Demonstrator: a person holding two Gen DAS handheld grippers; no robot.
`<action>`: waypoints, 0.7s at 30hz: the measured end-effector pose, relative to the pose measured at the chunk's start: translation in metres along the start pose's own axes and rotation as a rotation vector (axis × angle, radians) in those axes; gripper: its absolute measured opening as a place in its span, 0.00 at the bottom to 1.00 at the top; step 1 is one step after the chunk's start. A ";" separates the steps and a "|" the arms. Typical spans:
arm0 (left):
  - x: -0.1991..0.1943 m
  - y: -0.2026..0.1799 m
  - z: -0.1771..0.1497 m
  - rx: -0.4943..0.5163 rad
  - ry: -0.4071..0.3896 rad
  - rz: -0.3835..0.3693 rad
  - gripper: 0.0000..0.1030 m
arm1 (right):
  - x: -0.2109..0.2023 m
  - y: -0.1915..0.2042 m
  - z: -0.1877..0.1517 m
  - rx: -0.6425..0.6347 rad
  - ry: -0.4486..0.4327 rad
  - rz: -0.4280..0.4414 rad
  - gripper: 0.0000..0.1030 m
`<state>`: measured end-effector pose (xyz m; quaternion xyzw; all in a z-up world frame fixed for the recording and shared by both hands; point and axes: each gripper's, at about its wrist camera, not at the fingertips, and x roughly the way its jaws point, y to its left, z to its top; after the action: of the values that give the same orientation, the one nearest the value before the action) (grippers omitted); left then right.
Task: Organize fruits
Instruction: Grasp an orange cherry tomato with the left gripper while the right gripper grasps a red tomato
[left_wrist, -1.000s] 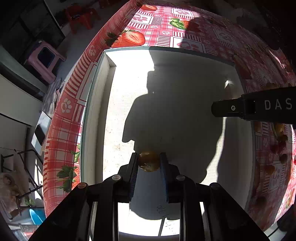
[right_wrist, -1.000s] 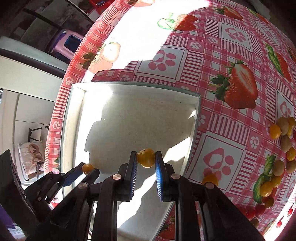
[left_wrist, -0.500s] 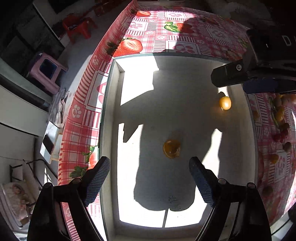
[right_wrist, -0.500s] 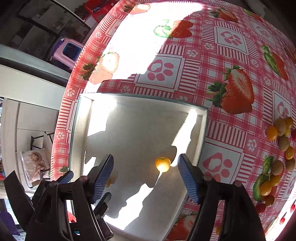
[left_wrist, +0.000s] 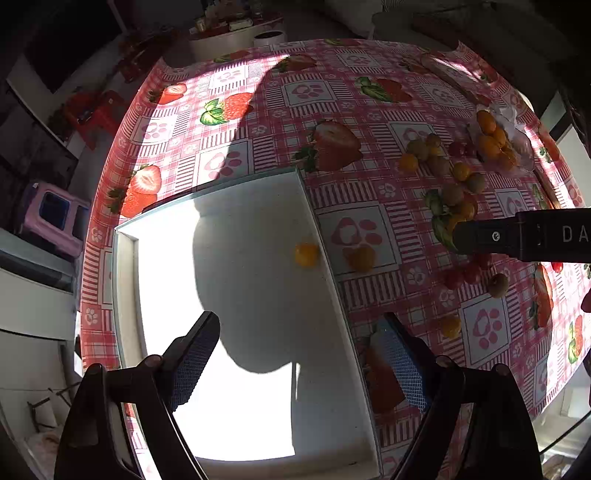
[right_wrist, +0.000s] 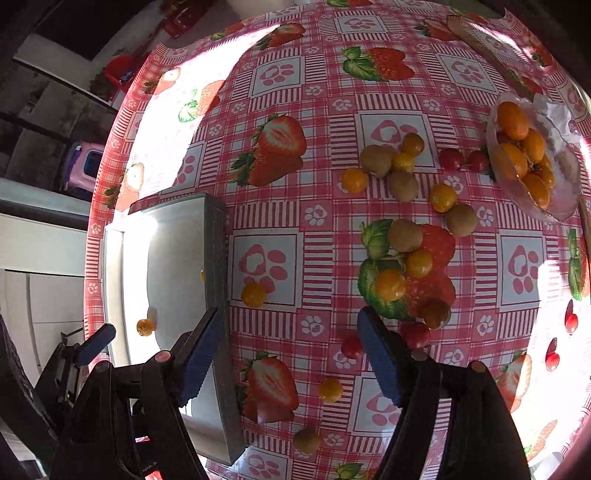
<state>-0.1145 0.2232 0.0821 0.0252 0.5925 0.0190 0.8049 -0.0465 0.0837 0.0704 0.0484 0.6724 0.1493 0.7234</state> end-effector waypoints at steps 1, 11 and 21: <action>0.001 -0.008 0.005 0.013 0.000 -0.008 0.86 | -0.003 -0.014 -0.004 0.027 -0.002 -0.011 0.76; 0.029 -0.081 0.040 0.076 0.035 -0.087 0.86 | -0.018 -0.126 -0.031 0.226 -0.004 -0.097 0.76; 0.059 -0.115 0.063 0.102 0.059 -0.090 0.86 | -0.017 -0.156 -0.010 0.231 -0.041 -0.058 0.76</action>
<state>-0.0369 0.1113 0.0375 0.0392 0.6165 -0.0468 0.7849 -0.0341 -0.0702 0.0432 0.1149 0.6713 0.0486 0.7306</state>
